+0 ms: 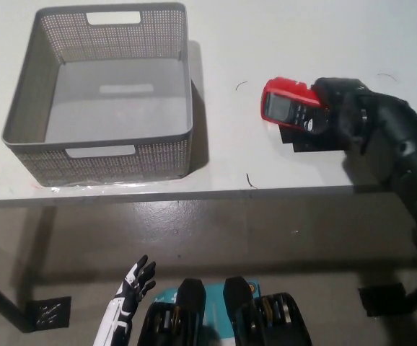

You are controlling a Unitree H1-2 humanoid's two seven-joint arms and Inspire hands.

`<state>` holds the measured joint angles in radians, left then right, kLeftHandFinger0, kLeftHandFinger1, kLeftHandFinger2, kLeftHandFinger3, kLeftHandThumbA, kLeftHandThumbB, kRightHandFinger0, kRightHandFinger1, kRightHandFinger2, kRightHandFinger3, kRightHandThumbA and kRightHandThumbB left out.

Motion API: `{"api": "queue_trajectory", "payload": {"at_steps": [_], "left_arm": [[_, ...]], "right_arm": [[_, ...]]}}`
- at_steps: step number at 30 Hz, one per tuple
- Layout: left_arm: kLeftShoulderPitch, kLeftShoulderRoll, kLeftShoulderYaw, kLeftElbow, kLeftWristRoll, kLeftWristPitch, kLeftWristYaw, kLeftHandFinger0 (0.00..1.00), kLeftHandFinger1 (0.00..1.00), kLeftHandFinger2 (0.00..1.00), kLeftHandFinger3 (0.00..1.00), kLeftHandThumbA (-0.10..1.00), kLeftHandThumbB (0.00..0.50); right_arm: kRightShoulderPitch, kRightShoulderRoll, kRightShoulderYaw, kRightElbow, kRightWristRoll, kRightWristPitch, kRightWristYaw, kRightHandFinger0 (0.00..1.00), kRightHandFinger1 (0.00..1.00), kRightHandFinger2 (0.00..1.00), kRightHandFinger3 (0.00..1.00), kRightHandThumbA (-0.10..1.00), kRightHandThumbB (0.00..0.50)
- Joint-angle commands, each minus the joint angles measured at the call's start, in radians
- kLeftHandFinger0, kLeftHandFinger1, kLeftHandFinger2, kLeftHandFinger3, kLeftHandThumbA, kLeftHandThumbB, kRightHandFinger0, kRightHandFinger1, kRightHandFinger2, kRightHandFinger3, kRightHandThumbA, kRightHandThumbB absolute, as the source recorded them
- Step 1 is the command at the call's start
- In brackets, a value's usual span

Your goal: Use the right hand to pick up a multimeter on the right side and put it into a container on the left side

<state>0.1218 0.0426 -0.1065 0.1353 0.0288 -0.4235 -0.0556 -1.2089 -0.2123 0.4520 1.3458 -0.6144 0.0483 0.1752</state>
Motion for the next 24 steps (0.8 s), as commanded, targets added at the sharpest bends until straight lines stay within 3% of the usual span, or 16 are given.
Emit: {"api": "queue_trajectory", "payload": {"at_steps": [1, 2, 5, 6, 8, 9, 10, 11, 13, 14, 15, 17, 21, 22, 24], "left_arm": [[0.000, 0.005, 0.011, -0.026, -0.015, -0.033, -0.005, 1.00, 1.00, 1.00, 1.00, 1.00, 0.485], [0.007, 0.005, 0.011, -0.029, -0.016, -0.031, -0.005, 1.00, 1.00, 1.00, 1.00, 1.00, 0.487], [0.023, 0.004, 0.009, -0.032, -0.020, -0.033, -0.006, 1.00, 1.00, 1.00, 1.00, 1.00, 0.486], [0.029, 0.002, 0.009, -0.033, -0.018, -0.033, -0.004, 1.00, 1.00, 1.00, 1.00, 1.00, 0.484], [0.036, -0.001, 0.009, -0.035, -0.009, -0.032, 0.001, 1.00, 1.00, 1.00, 1.00, 1.00, 0.483], [0.034, -0.002, 0.009, -0.029, -0.010, -0.040, 0.001, 1.00, 1.00, 1.00, 1.00, 1.00, 0.468], [0.034, -0.002, 0.009, -0.027, -0.010, -0.043, 0.001, 1.00, 1.00, 1.00, 1.00, 1.00, 0.467], [0.032, -0.001, 0.008, -0.023, -0.010, -0.045, 0.000, 1.00, 1.00, 1.00, 1.00, 1.00, 0.459], [0.034, -0.002, 0.008, -0.021, -0.009, -0.044, 0.001, 1.00, 1.00, 1.00, 1.00, 1.00, 0.455], [0.036, -0.002, 0.008, -0.023, -0.016, -0.040, -0.002, 1.00, 1.00, 1.00, 1.00, 1.00, 0.455], [0.036, -0.002, 0.008, -0.018, -0.016, -0.044, -0.002, 1.00, 1.00, 1.00, 1.00, 1.00, 0.455], [0.038, -0.002, 0.008, -0.017, -0.016, -0.046, -0.002, 1.00, 1.00, 1.00, 1.00, 1.00, 0.455], [0.046, -0.005, 0.008, -0.022, -0.009, -0.036, 0.003, 1.00, 1.00, 1.00, 1.00, 1.00, 0.459], [0.047, -0.005, 0.008, -0.022, -0.008, -0.035, 0.003, 1.00, 1.00, 1.00, 1.00, 1.00, 0.455], [0.046, -0.006, 0.007, -0.021, -0.007, -0.035, 0.004, 1.00, 1.00, 1.00, 1.00, 1.00, 0.451]], "right_arm": [[0.005, -0.019, -0.353, 0.028, 0.393, -0.059, 0.022, 0.00, 0.45, 0.76, 0.76, -0.10, 0.136], [0.001, -0.016, -0.395, 0.031, 0.412, -0.030, 0.008, 0.00, 0.47, 0.77, 0.77, -0.10, 0.162], [0.001, -0.024, -0.514, 0.025, 0.473, 0.014, -0.031, 0.00, 0.49, 0.84, 1.00, -0.10, 0.132], [0.002, -0.025, -0.585, 0.025, 0.529, 0.028, -0.017, 0.00, 0.52, 0.91, 1.00, -0.10, 0.116], [-0.003, -0.032, -0.735, 0.031, 0.644, 0.075, -0.024, 0.00, 0.49, 0.96, 1.00, -0.10, 0.126], [-0.005, -0.036, -0.818, 0.032, 0.706, 0.090, -0.013, 0.00, 0.41, 0.90, 1.00, -0.10, 0.134], [-0.006, -0.037, -0.847, 0.033, 0.724, 0.095, -0.010, 0.00, 0.40, 0.89, 1.00, -0.10, 0.134], [-0.006, -0.039, -0.905, 0.031, 0.760, 0.099, -0.005, 0.00, 0.32, 0.74, 1.00, -0.10, 0.117], [-0.008, -0.040, -0.988, 0.032, 0.810, 0.130, 0.001, 0.00, 0.22, 0.66, 1.00, -0.10, 0.101], [-0.009, -0.041, -1.039, 0.035, 0.839, 0.156, 0.004, 0.00, 0.11, 0.57, 1.00, -0.10, 0.087], [-0.006, -0.046, -1.087, 0.043, 0.874, 0.181, 0.035, 0.00, 0.03, 0.55, 1.00, -0.10, 0.064], [-0.002, -0.045, -1.124, 0.044, 0.882, 0.182, 0.055, 0.00, 0.01, 0.56, 1.00, -0.10, 0.066], [0.003, -0.025, -1.251, 0.049, 0.949, 0.203, 0.071, 0.00, 0.04, 0.61, 1.00, -0.10, 0.079], [-0.001, -0.016, -1.275, 0.045, 0.958, 0.209, 0.080, 0.00, 0.05, 0.60, 0.74, -0.10, 0.088], [-0.007, -0.004, -1.298, 0.039, 0.958, 0.212, 0.095, 0.00, 0.09, 0.59, 0.68, -0.10, 0.097]]}}
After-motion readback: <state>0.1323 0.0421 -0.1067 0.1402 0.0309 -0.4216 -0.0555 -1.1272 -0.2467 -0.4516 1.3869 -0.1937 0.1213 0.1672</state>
